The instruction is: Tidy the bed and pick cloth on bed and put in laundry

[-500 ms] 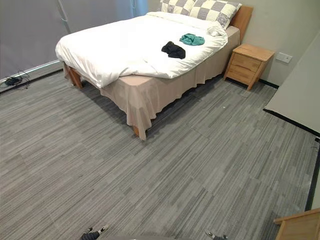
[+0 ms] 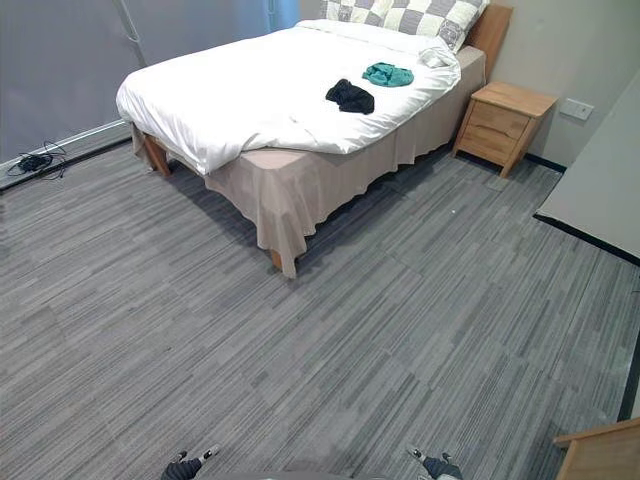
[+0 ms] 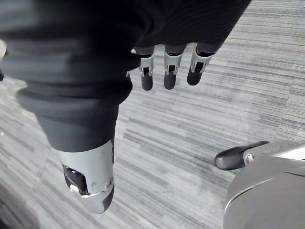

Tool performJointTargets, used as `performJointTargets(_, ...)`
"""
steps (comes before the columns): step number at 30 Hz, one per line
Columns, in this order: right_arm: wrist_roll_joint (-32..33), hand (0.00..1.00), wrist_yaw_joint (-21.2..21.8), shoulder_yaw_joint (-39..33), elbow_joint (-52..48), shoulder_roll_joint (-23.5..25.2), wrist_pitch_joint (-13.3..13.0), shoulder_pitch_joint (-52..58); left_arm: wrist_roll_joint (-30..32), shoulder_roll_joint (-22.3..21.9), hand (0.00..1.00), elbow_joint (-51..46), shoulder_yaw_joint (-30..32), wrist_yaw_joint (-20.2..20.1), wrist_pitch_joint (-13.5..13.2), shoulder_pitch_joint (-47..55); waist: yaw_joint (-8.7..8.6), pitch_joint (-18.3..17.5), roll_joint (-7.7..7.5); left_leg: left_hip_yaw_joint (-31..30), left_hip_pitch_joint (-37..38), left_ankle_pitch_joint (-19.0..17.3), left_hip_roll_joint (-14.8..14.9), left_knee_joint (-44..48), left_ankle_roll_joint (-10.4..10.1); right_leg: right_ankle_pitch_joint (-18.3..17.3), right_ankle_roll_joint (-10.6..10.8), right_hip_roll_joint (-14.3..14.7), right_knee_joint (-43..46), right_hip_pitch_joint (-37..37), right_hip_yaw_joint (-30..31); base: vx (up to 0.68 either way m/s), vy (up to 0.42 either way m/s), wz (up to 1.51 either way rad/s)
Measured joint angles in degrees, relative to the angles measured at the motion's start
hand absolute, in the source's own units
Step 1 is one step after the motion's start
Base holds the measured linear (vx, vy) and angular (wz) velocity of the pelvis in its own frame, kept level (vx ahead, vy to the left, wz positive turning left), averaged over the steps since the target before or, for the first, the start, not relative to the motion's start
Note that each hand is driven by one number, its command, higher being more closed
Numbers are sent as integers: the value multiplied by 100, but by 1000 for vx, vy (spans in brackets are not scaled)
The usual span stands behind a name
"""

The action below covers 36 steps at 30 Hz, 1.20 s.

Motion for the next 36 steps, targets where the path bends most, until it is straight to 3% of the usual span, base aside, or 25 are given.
performJointTargets(25, -4, 0, -6, 39, 41, 61, 5, -21, 1, 40, 0, 17, -29, 3, -1, -19, -1, 15, -63, 67, -36, -20, 31, -2, 49, 62, -87, 39, -209, 77, -7, 2, -23, 0)
performJointTargets(36, -4, 0, -28, 114, 34, 109, 21, -77, -50, 71, 0, 9, -57, 5, -2, -38, 24, 34, -80, 282, -256, -112, 61, -1, 46, 2, -66, 65, -51, -299, 181, -14, -25, -10)
